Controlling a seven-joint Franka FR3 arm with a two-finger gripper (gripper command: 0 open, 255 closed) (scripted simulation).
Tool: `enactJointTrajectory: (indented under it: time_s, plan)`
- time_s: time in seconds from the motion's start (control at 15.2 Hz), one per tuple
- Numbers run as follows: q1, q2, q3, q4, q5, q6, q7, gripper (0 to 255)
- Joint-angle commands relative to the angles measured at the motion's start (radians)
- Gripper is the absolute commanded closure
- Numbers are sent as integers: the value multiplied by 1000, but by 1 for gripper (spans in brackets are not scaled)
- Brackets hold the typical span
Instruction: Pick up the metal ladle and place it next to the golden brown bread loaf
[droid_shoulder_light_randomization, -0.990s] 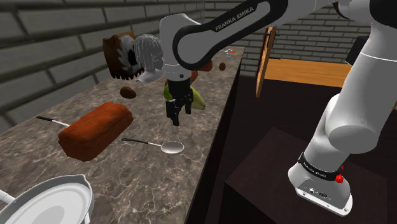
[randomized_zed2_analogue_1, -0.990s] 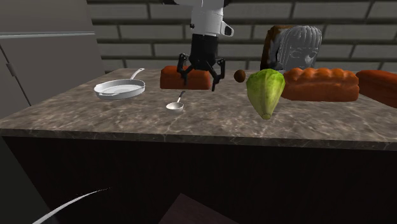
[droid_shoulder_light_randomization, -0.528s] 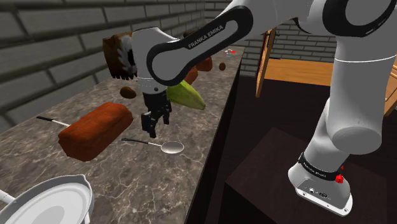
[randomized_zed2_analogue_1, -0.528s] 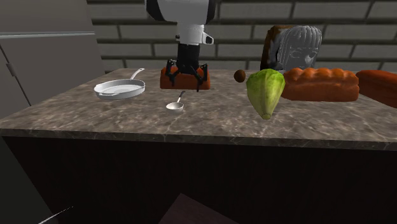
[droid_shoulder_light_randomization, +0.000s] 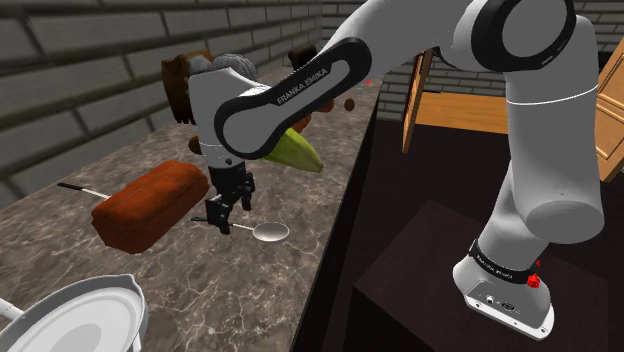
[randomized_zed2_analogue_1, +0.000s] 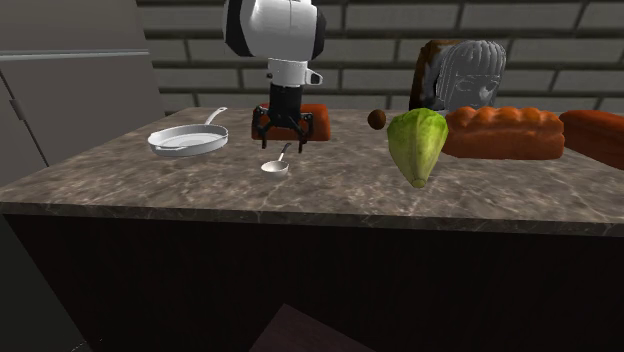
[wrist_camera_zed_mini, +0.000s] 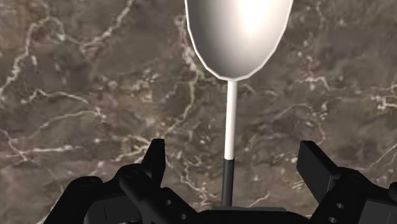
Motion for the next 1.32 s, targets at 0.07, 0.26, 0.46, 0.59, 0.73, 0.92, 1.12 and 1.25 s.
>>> enactJointTrajectory:
  time_s: [0.07,0.26,0.46,0.59,0.73,0.92,1.12,1.25]
  plan:
    - [6,20,-3,-12,-9,32,6,0]
    - [7,24,-4,-15,-10,38,7,0]
    - [7,24,-4,-15,-10,38,7,0]
    - [7,24,-4,-15,-10,38,7,0]
    - [7,24,-4,-15,-10,38,7,255]
    - [7,24,-4,-15,-10,38,7,255]
    - [7,24,-4,-15,-10,38,7,255]
    - [7,24,-4,-15,-10,38,7,255]
